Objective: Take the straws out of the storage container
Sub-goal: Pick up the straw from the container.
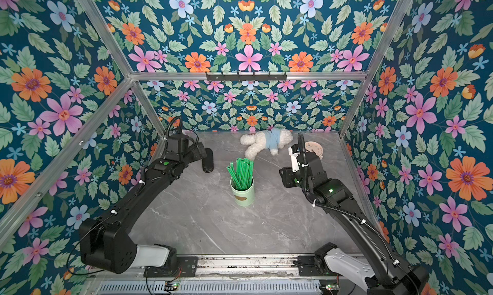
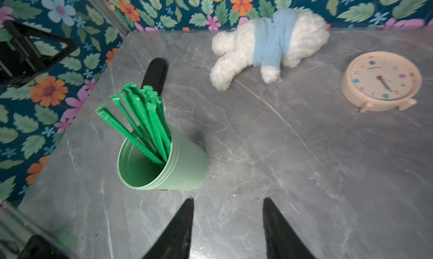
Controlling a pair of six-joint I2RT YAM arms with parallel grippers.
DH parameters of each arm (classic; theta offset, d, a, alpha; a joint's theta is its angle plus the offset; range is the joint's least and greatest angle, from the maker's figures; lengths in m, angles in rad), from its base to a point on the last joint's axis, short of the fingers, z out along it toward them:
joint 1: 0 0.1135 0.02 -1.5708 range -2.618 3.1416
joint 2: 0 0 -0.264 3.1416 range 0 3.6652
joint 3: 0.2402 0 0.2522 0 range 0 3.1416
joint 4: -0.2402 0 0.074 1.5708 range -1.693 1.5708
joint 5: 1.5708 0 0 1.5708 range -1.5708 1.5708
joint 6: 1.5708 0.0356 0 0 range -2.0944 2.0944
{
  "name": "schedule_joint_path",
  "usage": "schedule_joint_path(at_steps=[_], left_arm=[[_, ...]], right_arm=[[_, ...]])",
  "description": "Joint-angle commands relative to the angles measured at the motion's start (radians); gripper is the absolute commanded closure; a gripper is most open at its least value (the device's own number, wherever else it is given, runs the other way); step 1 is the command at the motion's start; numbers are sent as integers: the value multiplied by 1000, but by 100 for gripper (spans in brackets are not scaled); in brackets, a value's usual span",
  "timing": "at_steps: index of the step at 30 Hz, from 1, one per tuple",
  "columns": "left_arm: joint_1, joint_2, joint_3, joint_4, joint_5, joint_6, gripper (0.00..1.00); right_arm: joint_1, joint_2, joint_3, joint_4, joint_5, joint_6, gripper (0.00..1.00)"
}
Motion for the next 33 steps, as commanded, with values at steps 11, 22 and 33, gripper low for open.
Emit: schedule_joint_path(at_steps=[11,22,33], left_arm=[[-9,-60,-34,43,17,22,1],[-10,-56,-34,41,29,26,1],[-11,-48,-33,44,43,23,1]], right_arm=[[102,162,25,115,-138,28,66],[124,325,77,193,-133,28,75],[124,417,96,243,-167,30,75]])
